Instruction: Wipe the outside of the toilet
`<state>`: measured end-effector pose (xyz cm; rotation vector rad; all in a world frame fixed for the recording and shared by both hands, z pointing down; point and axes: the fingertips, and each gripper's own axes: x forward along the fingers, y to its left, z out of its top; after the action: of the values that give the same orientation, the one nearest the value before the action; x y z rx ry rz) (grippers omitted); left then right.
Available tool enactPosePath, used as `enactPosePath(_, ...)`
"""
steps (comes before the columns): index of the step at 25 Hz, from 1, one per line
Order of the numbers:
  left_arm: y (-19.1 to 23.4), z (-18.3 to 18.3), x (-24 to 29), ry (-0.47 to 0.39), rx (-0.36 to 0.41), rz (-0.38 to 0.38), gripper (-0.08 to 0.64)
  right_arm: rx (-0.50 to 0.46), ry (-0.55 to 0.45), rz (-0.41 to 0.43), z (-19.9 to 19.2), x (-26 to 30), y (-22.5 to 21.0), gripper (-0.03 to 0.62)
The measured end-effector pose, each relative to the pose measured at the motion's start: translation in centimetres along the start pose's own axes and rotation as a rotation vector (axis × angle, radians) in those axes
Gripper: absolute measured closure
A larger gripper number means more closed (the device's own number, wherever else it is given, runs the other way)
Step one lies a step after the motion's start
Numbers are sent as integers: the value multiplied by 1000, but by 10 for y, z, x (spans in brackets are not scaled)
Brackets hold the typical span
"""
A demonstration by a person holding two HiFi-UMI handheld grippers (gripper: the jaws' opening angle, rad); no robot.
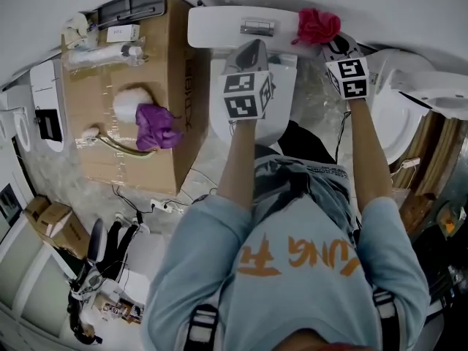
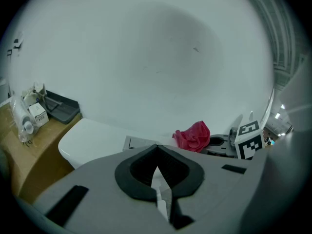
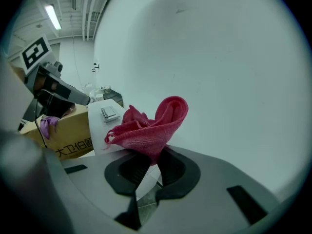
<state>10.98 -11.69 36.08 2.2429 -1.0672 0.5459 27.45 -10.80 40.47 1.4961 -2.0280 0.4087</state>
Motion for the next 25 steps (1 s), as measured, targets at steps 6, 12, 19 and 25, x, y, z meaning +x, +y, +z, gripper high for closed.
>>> enactPosePath(6, -4, -3, -5, 0, 2, 1, 537, 43, 1, -52, -9, -19, -10, 531)
enactPosePath(12, 4, -6, -20, -12, -13, 20, 537, 82, -67, -86, 5, -59, -3, 531)
enactPosePath(19, 38, -14, -49, -33, -57, 74, 537, 39, -143, -9, 48, -69, 46, 531)
enactPosePath(25, 75, -18, -75, -66, -106, 131, 536, -12, -189, 95, 86, -60, 100, 531)
